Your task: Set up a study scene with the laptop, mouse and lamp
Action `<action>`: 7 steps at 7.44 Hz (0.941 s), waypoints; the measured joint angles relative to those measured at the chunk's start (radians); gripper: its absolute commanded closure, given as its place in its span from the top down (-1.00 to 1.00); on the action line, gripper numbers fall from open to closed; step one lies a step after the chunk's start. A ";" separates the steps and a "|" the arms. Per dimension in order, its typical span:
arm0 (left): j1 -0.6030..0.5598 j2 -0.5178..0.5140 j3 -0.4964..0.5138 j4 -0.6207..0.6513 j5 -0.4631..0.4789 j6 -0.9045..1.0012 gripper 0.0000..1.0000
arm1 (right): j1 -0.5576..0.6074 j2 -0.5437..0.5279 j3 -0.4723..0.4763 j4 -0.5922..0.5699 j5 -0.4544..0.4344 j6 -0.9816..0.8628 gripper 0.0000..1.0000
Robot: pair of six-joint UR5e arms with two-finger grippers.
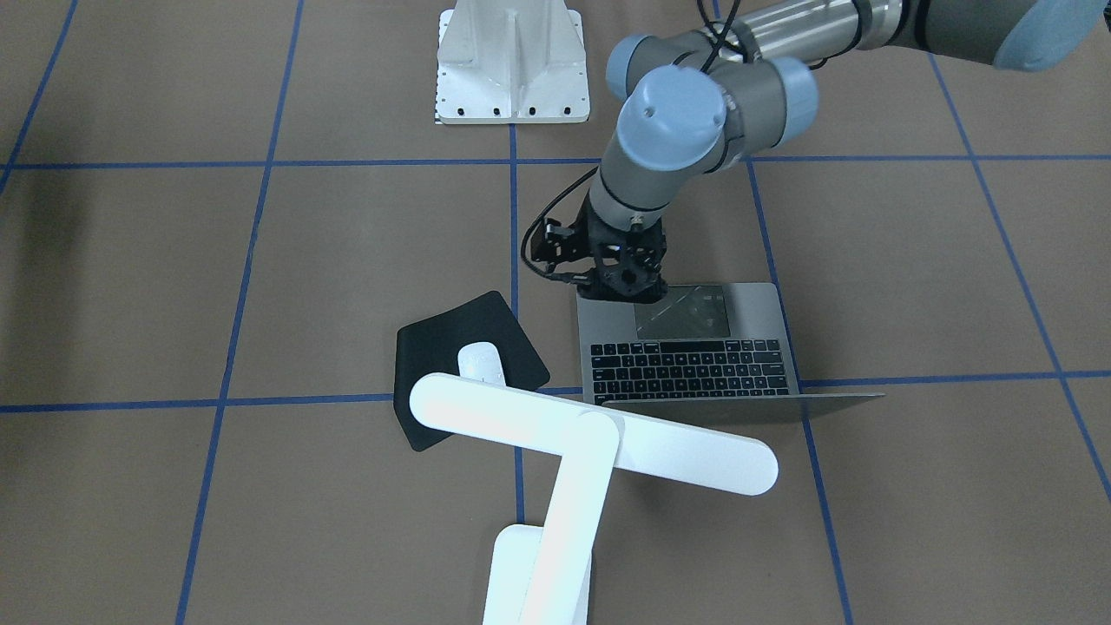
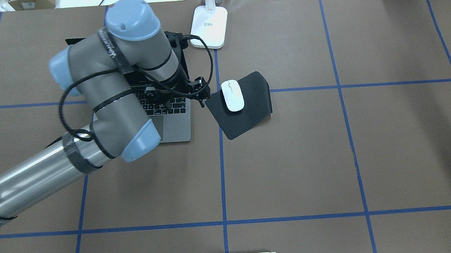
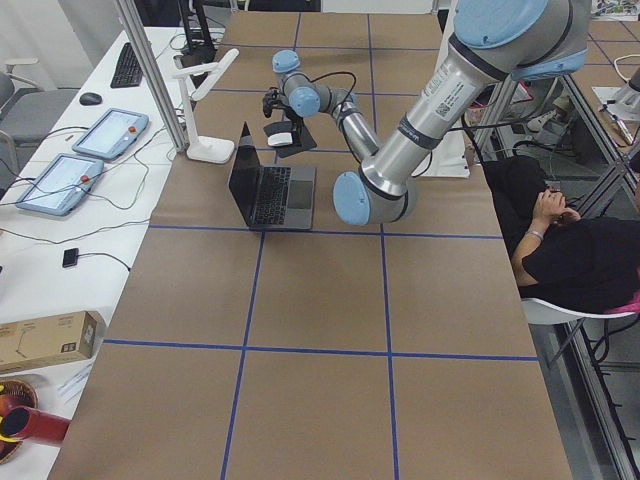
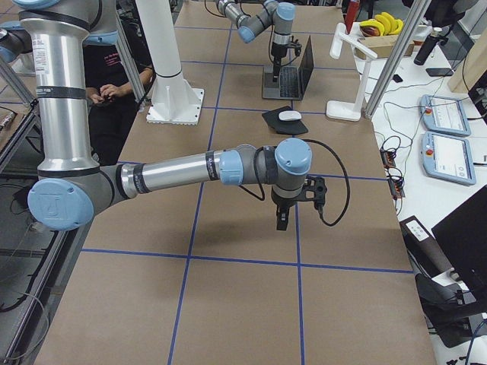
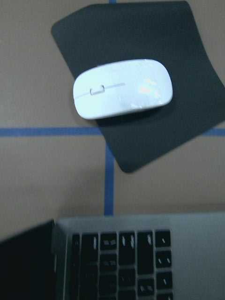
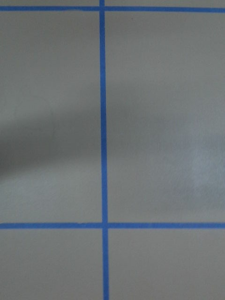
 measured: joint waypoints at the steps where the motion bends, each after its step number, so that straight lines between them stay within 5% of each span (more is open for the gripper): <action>1: -0.048 0.096 -0.149 0.103 0.000 0.123 0.99 | 0.008 -0.034 0.019 0.026 -0.006 -0.001 1.00; 2: -0.131 0.207 -0.246 0.149 -0.002 0.276 0.99 | 0.010 -0.048 0.021 0.074 -0.025 -0.002 1.00; 4: -0.360 0.373 -0.262 0.173 -0.038 0.652 1.00 | 0.011 -0.065 0.014 0.140 -0.052 -0.001 1.00; 7: -0.687 0.437 0.025 0.151 -0.155 1.162 1.00 | 0.010 -0.082 0.008 0.153 -0.115 -0.002 1.00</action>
